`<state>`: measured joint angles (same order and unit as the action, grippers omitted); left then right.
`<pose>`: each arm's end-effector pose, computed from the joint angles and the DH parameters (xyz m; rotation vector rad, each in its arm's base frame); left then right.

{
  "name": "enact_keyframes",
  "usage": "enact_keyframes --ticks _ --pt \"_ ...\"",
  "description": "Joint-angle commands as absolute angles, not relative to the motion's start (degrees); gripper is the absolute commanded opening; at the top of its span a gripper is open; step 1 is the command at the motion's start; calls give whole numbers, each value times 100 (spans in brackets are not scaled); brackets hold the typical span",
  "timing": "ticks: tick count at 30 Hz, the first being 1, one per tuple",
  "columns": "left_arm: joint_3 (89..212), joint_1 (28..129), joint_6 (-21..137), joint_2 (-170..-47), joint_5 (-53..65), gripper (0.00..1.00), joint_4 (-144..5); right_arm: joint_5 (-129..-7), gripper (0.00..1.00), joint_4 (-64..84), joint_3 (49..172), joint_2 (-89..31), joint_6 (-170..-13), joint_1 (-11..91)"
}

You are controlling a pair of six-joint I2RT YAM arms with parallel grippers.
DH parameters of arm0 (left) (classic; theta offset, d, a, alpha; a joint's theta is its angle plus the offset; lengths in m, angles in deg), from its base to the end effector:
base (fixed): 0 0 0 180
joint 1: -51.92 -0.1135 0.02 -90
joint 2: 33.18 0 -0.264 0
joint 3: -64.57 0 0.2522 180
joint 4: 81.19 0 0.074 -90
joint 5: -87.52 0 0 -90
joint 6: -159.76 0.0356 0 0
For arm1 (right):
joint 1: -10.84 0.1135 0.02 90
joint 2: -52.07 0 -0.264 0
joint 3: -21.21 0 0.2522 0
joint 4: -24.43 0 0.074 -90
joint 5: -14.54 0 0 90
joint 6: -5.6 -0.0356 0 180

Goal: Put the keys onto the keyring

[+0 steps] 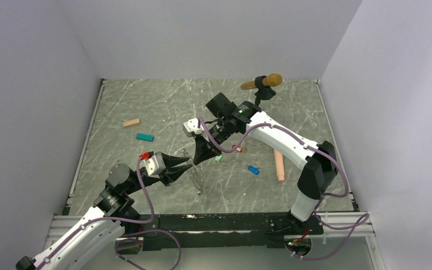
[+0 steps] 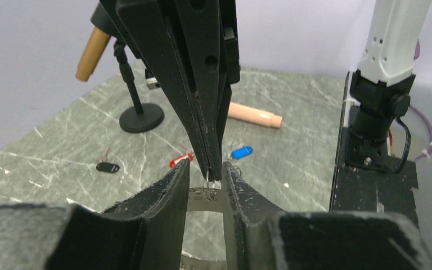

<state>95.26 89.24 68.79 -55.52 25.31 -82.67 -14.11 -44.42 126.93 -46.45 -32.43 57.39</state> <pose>0.0928 -0.0916 0.2685 0.8392 1.2186 -0.8849 0.2198 0.2774 0.3260 -1.9587 1.2344 1.3293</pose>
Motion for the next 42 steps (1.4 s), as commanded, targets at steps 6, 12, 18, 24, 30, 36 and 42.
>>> enact_keyframes --ticks 6,12,18,24,30,36,42 --pt "10004 8909 7518 -5740 2761 31 -7335 -1367 0 -4518 12997 -4596 -3176 5774" --pt "10044 8910 7442 -5905 2873 27 -7463 -1413 0 -4514 12993 -4601 -3175 5768" --pt "10066 8910 7356 -6049 2941 24 -7600 -1506 0 -4497 12989 -4599 -3188 5787" --pt "10066 8902 7328 -6069 2921 24 -7623 -1599 0 -4490 12985 -4609 -3193 5817" --pt "10104 8904 7315 -6069 2853 22 -7572 -1658 0 -4488 12989 -4606 -3201 5838" --pt "10172 8908 7337 -6149 2820 15 -7457 -1688 0 -4479 12995 -4609 -3210 5850" --pt "10244 8903 7335 -6255 2796 0 -7330 -1703 0 -4517 13014 -4594 -3180 5872"
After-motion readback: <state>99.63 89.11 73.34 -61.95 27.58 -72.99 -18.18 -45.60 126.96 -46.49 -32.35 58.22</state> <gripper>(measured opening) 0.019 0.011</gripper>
